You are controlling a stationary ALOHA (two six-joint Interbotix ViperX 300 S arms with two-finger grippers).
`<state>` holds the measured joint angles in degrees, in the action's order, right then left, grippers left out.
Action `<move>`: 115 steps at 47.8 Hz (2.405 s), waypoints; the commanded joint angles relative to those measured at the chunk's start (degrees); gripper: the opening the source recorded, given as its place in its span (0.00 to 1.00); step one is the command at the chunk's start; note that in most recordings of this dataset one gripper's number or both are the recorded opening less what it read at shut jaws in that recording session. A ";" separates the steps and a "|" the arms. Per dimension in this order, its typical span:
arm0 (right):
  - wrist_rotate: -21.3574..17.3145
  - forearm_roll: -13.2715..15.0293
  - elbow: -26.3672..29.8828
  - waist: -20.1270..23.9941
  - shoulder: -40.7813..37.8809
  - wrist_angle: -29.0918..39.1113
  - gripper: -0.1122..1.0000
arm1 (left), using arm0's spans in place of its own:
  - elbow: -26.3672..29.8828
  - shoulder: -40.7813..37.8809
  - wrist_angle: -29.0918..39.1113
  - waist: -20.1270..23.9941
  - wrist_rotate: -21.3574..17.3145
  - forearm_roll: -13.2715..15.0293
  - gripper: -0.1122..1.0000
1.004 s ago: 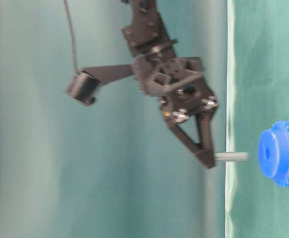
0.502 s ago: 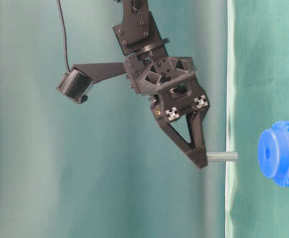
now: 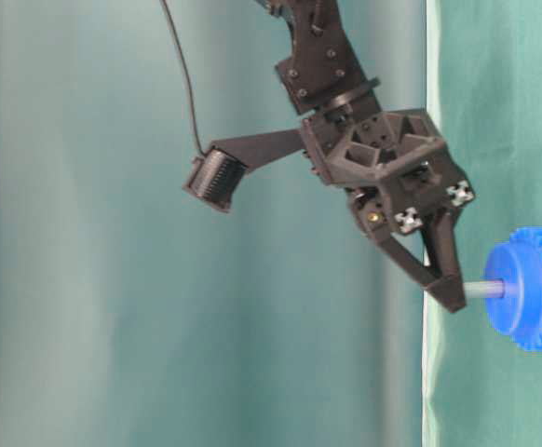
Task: Insert the shaft placed at a random location into the center hole of the medium gear at another random location.
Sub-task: 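Align the shaft over the gear's center hole and lower it in, then open the right gripper to release the shaft and raise it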
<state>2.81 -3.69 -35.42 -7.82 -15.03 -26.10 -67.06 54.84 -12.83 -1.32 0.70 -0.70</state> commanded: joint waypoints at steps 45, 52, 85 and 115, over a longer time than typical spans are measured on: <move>0.26 -0.70 0.62 0.00 -2.11 -2.02 0.22 | 0.88 -0.44 -0.26 -0.09 -0.09 -0.18 0.10; 0.18 -0.70 0.70 0.00 -2.11 -1.93 0.23 | 0.88 -0.44 -0.35 -0.18 -0.09 -0.18 0.10; 0.35 -0.53 0.00 0.70 10.28 4.22 0.89 | 0.88 -0.44 -0.35 -0.18 -0.09 -0.18 0.10; -0.18 -0.70 -5.45 0.88 17.23 4.66 0.89 | 0.88 -0.35 -0.35 -0.18 0.00 -0.18 0.10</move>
<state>2.72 -4.31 -40.08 -7.12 -1.14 -21.18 -67.06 54.84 -12.83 -1.32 0.70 -0.79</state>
